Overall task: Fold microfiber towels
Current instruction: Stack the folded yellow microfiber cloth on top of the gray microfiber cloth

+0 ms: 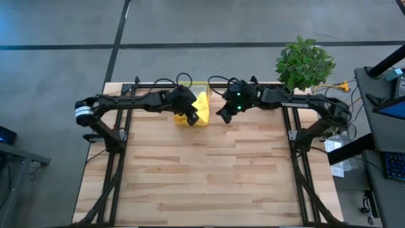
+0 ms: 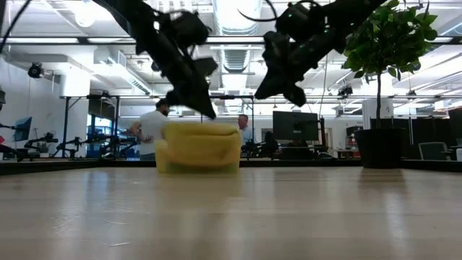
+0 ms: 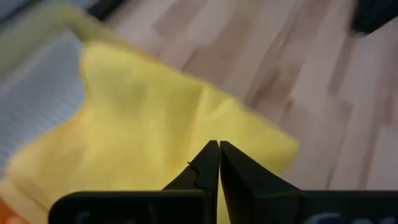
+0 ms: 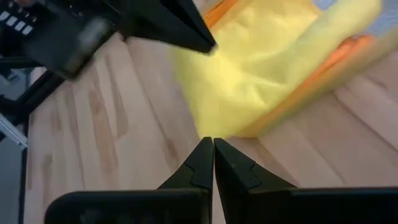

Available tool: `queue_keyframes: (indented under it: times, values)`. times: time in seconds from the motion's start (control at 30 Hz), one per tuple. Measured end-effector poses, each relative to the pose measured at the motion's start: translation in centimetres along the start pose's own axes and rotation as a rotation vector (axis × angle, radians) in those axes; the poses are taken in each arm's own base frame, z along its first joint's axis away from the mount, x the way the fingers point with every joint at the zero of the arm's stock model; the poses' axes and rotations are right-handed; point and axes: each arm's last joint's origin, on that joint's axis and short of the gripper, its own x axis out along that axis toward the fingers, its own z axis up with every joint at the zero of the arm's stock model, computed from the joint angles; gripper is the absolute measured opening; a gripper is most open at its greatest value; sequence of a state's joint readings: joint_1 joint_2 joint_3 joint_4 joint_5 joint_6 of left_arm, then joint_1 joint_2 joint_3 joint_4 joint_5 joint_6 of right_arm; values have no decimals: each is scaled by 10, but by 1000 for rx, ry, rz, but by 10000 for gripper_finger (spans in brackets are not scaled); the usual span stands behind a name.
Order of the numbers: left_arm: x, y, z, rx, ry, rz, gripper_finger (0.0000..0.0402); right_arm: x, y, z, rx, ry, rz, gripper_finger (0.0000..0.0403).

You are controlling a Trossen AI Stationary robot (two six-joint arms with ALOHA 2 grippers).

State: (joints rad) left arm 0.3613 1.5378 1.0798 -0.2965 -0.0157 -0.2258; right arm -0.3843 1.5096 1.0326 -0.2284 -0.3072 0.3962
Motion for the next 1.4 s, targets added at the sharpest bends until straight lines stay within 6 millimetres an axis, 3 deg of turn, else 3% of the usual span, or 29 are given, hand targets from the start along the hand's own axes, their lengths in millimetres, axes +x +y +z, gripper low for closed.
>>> queue_keyframes:
  times: [0.2,0.67,0.77,0.93,1.1,1.2,1.4]
  values:
    - [32,1,-12,-6,107,-38,0,13,5,5,-10,38,49,8]
    - [66,6,-24,-12,152,-33,0,9,7,8,-25,19,54,8]
    - [49,7,-13,-11,89,24,0,9,6,8,-28,13,39,8]
    - [-1,13,3,5,2,81,0,9,5,9,-55,7,31,8]
    - [-32,22,-8,-15,45,103,0,13,-2,15,-66,-41,44,8]
    - [-39,24,-20,-29,47,100,0,25,-16,27,3,-92,96,12]
    - [-47,29,-47,-164,64,106,0,58,-52,53,175,28,28,73]
